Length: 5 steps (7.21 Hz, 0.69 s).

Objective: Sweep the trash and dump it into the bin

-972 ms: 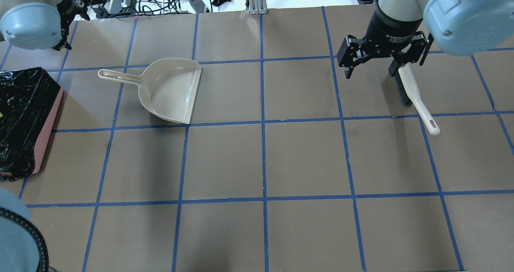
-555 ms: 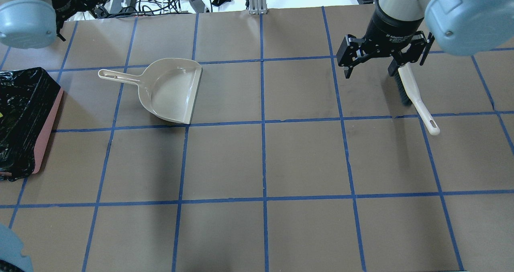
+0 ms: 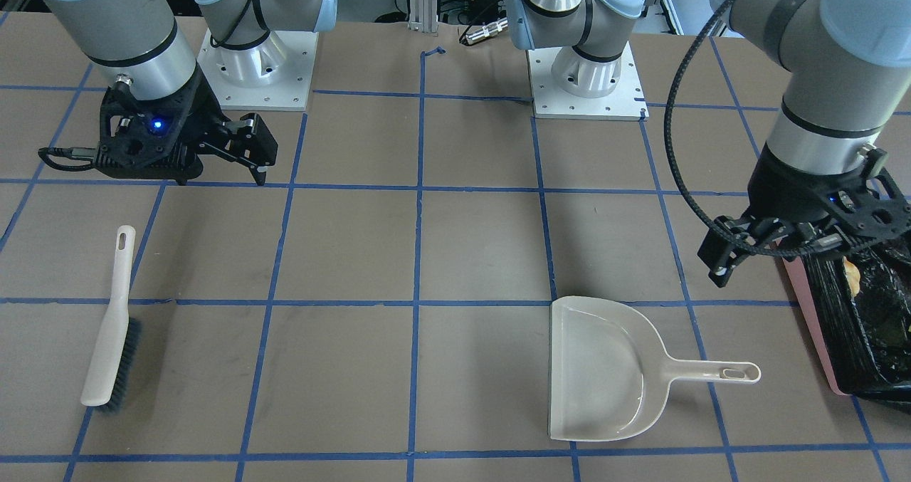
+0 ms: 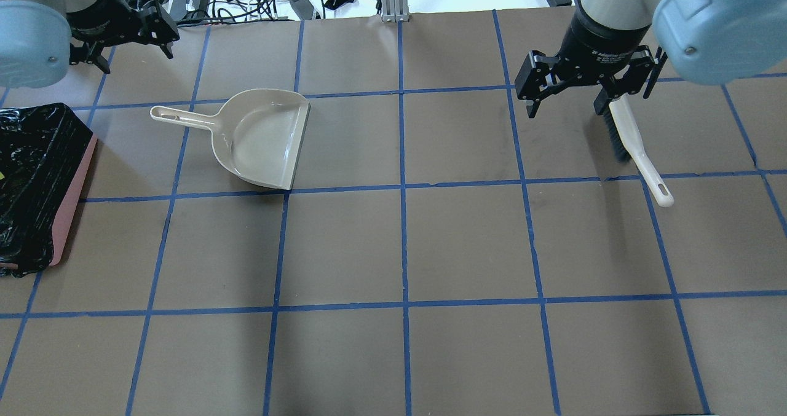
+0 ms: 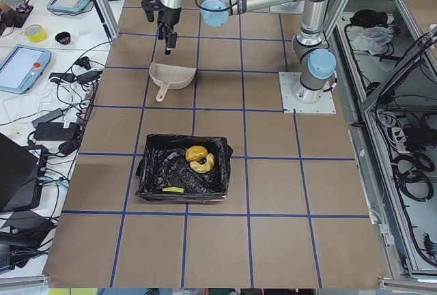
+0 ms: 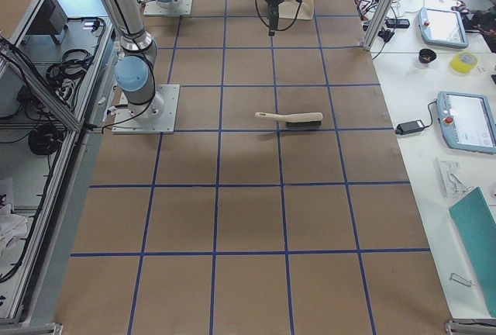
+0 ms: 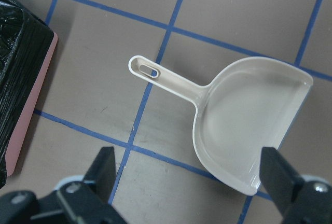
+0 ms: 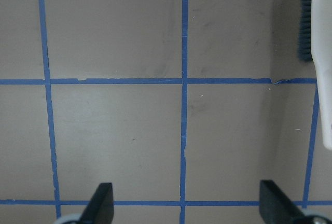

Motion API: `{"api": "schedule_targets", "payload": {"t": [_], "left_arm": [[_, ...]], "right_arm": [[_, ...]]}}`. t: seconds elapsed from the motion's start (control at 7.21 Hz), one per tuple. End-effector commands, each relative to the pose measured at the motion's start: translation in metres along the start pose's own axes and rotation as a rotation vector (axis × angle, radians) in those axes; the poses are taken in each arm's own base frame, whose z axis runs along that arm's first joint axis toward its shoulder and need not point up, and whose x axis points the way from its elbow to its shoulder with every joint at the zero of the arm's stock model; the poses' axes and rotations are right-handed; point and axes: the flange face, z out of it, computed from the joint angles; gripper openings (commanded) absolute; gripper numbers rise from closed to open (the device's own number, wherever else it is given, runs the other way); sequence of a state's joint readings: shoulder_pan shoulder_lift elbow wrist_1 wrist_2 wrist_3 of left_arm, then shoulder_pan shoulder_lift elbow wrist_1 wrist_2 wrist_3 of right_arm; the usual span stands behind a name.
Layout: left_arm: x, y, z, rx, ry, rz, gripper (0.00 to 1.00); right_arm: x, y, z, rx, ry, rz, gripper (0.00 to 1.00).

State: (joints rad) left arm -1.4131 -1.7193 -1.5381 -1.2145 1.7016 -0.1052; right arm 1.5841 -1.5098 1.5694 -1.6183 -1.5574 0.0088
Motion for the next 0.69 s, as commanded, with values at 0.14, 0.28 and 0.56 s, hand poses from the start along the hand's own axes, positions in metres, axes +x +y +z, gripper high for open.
{"api": "schedule_targets", "payload": {"t": [0.14, 0.28, 0.56], "left_arm": [[0.034, 0.050, -0.031, -0.140, 0.019, 0.196, 1.00], [0.048, 0.058, -0.041, -0.134, 0.073, 0.225, 1.00], [0.069, 0.085, -0.051, -0.188, 0.046, 0.339, 1.00]], "right_arm": [[-0.007, 0.000, 0.000, 0.002, -0.051, -0.003, 1.00], [-0.006, -0.002, 0.002, 0.002, -0.043, -0.003, 1.00], [-0.005, -0.003, 0.003, -0.001, -0.034, -0.005, 1.00]]}}
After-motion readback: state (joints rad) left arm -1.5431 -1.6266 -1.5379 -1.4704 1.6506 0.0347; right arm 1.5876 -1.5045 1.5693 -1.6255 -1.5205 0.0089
